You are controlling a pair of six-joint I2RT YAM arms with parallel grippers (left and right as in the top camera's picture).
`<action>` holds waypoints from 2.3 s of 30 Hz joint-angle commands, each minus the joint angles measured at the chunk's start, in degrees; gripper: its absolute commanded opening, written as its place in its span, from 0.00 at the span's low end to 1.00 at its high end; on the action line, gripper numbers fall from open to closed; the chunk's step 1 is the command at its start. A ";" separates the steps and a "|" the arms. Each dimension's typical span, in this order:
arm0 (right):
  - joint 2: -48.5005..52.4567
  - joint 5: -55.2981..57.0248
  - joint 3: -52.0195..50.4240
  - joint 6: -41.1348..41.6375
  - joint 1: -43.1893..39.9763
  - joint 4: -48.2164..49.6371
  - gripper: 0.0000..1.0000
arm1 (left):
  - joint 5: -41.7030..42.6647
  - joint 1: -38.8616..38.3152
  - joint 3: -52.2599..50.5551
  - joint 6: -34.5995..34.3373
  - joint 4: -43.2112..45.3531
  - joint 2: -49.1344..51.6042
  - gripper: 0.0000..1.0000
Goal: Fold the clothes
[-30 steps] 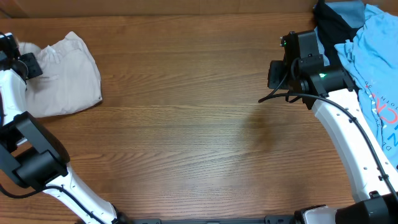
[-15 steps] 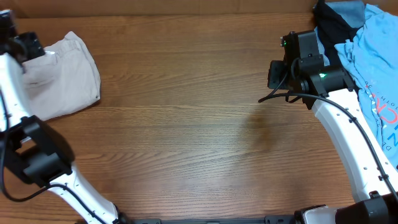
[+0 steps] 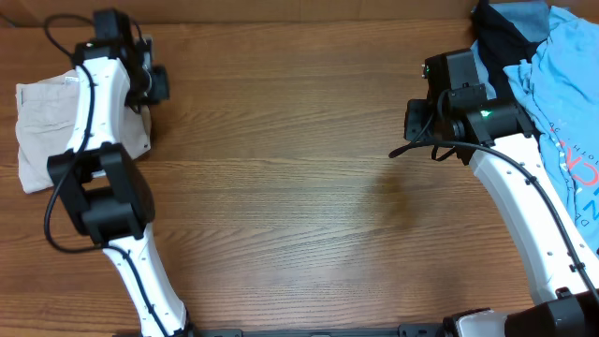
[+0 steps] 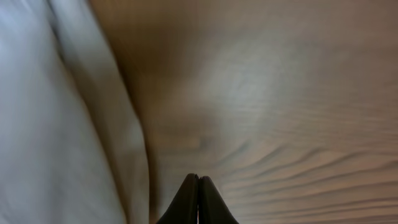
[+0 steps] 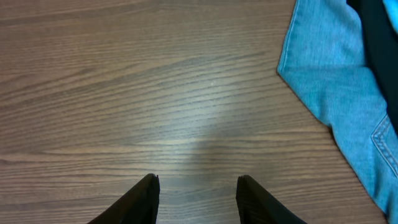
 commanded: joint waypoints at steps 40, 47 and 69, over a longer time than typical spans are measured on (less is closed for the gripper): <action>0.59 -2.08 0.17 -1.97 -0.13 2.56 0.58 | -2.29 3.37 2.40 -3.23 -12.44 -2.54 0.19; 2.93 -9.84 0.17 -7.76 -0.13 10.27 0.79 | 0.48 -5.77 2.40 -3.04 -12.17 -12.07 0.40; -2.51 -12.98 0.17 -3.15 -0.13 6.45 1.00 | 4.68 -18.12 2.38 -5.27 -30.38 -17.16 1.00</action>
